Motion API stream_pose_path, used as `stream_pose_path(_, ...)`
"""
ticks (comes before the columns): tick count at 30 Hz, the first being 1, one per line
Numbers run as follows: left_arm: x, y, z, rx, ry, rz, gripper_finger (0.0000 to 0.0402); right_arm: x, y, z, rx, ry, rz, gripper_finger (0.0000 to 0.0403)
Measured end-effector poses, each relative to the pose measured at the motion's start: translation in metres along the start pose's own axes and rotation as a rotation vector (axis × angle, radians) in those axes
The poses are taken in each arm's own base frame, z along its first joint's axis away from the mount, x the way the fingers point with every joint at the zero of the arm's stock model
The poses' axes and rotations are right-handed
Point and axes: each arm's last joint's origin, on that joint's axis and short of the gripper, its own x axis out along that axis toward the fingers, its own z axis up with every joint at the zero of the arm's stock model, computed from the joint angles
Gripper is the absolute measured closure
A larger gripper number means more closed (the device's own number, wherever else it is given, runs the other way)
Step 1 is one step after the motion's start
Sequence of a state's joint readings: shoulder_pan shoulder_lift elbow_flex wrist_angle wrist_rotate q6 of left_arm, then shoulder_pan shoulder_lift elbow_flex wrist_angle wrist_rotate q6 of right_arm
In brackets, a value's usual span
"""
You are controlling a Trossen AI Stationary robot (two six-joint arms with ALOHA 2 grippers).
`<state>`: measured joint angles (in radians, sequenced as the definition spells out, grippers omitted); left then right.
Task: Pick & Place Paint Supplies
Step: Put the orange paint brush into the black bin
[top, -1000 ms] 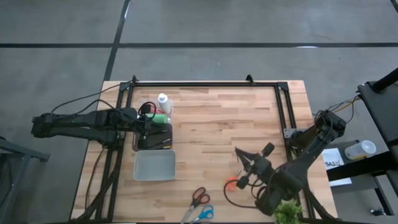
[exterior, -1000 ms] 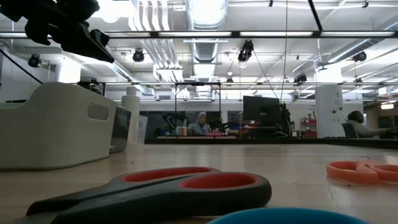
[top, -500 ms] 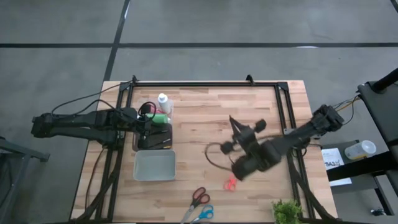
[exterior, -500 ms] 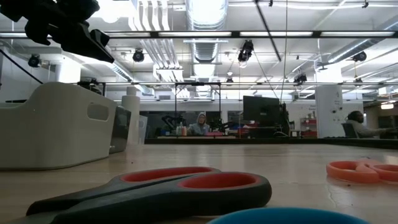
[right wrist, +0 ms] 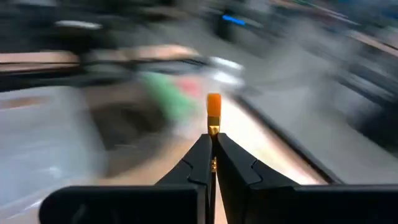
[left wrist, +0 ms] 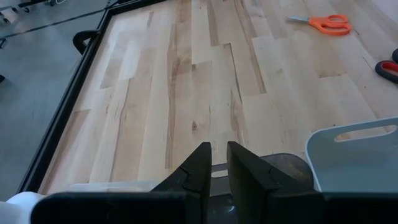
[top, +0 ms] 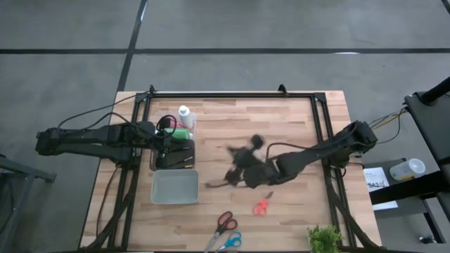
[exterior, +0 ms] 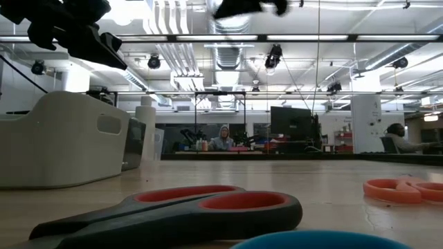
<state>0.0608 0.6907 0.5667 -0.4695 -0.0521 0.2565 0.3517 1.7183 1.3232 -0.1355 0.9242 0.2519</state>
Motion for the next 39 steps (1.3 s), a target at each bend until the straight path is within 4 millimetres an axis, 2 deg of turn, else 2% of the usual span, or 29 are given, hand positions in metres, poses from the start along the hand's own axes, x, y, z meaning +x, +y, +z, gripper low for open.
stream_pose_path(3, 0.000, 0.000, 0.000, 0.000, 0.002, -0.001, 0.0343, 0.007, 0.014, 0.007, -0.062, -0.084, 0.259, 0.0390)
stream_pose_path(6, 0.000, 0.000, 0.000, 0.000, 0.003, -0.001, 0.0343, 0.009, 0.015, 0.015, -0.076, -0.159, 0.305, 0.0390)
stream_pose_path(11, 0.000, 0.000, 0.000, 0.000, 0.003, -0.001, 0.0343, 0.012, 0.001, 0.028, -0.117, -0.213, 0.329, 0.0390)
stream_pose_path(15, 0.000, 0.000, 0.000, 0.000, 0.003, -0.001, 0.0343, 0.016, -0.008, 0.040, -0.121, -0.288, 0.600, 0.0390)
stream_pose_path(19, 0.000, 0.000, 0.000, 0.000, 0.003, -0.001, 0.0343, 0.032, -0.024, 0.044, -0.143, -0.334, 0.847, 0.0390)
stream_pose_path(25, 0.000, 0.000, 0.000, 0.000, 0.003, -0.001, 0.0343, 0.066, -0.063, 0.044, -0.123, -0.313, 0.804, 0.0390)
stream_pose_path(29, 0.000, 0.000, 0.000, -0.002, 0.001, -0.001, 0.0343, 0.082, -0.084, 0.043, -0.144, -0.351, 0.972, 0.0390)
stream_pose_path(34, 0.000, 0.000, 0.000, -0.009, -0.002, 0.000, 0.0343, 0.090, -0.097, 0.046, -0.046, -0.372, 1.039, 0.0390)
stream_pose_path(39, 0.000, 0.000, 0.000, 0.017, 0.006, 0.004, 0.0343, 0.088, -0.090, 0.035, -0.067, -0.357, 1.071, 0.0390)
